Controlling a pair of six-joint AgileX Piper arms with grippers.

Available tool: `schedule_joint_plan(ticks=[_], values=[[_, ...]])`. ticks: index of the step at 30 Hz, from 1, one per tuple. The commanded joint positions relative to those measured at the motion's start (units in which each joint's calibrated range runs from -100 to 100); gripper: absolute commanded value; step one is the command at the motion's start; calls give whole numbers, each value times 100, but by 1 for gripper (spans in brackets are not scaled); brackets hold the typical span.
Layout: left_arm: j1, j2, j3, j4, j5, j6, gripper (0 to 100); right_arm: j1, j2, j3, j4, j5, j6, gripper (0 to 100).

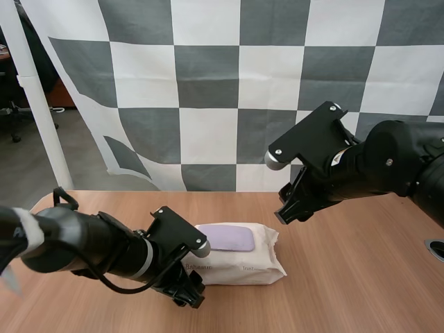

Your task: Open the wet wipes lid

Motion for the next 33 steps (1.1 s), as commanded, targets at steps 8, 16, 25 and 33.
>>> schedule_joint_plan(ticks=[8, 16, 25, 33], values=[[0, 971, -592, -2319, 1045, 2891, 75, 12, -1, -1, 351, 233, -230, 100], [0, 1413, -673, -2337, 1131, 2891, 0, 12, -1, -1, 1236, 1084, -1136, 100], [0, 1426, -789, -2124, 1902, 2891, 0, 12, 724, 12, 1788, 1174, -2281, 100], [0, 1426, -919, -2102, 2081, 2891, 0, 12, 1447, 12, 2179, 1116, -3249, 100]])
